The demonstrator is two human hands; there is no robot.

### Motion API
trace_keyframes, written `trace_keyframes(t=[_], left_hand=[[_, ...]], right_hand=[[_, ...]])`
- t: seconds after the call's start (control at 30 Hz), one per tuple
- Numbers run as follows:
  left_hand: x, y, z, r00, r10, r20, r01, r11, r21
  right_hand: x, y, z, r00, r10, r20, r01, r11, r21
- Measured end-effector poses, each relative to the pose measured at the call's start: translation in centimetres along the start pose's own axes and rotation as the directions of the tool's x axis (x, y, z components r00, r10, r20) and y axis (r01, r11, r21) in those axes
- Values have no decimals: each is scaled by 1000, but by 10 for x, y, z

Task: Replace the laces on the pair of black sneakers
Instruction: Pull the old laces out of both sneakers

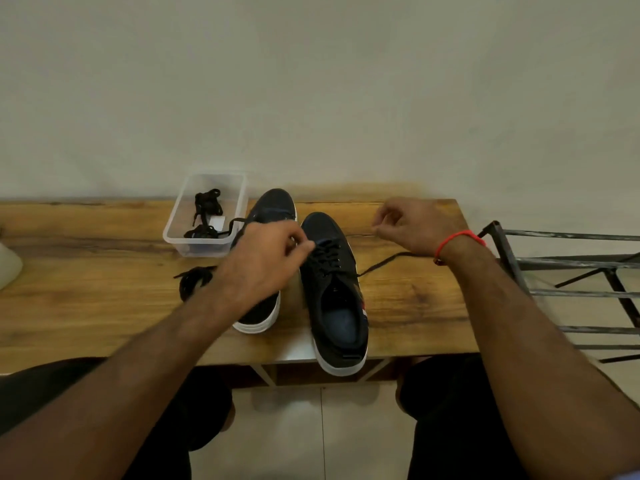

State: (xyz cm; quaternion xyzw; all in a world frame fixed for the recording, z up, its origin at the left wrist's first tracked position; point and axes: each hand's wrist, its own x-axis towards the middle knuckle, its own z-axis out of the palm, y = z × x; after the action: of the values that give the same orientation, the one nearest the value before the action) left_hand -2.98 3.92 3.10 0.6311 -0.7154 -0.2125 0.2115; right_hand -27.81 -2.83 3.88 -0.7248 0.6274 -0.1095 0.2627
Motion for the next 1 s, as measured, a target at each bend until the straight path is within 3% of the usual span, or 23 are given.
trace_keyframes(t=[0.1,0.23,0.4,0.57,0.73,0.87,1.0], left_hand=[[-3,-3,31,995,56,84,-56,998,-12],[-1,-8,42,989,117,88,-116,993,-17],[-3,-4,45,995,76,66,-74,997,-19],[-2,-8,45,994,-38,104,57,981,-185],[-2,-2,43,992,33,121,-15,990,-142],[-2,-3,48,986,-78,145,116,955,-273],[0,-4,45,951,-195,241,285,854,-435]], right_hand=[[-5,-16,13,945,-211,251,206,978,46],[-3,-20,33,901,-292,320,300,954,25],[-3,-22,41,888,-314,337,330,944,10],[-5,-23,40,905,-277,322,281,959,35],[-4,-23,41,918,-233,320,232,972,42],[-5,-24,42,931,-211,297,207,977,46],[-6,-25,41,933,-199,300,186,980,70]])
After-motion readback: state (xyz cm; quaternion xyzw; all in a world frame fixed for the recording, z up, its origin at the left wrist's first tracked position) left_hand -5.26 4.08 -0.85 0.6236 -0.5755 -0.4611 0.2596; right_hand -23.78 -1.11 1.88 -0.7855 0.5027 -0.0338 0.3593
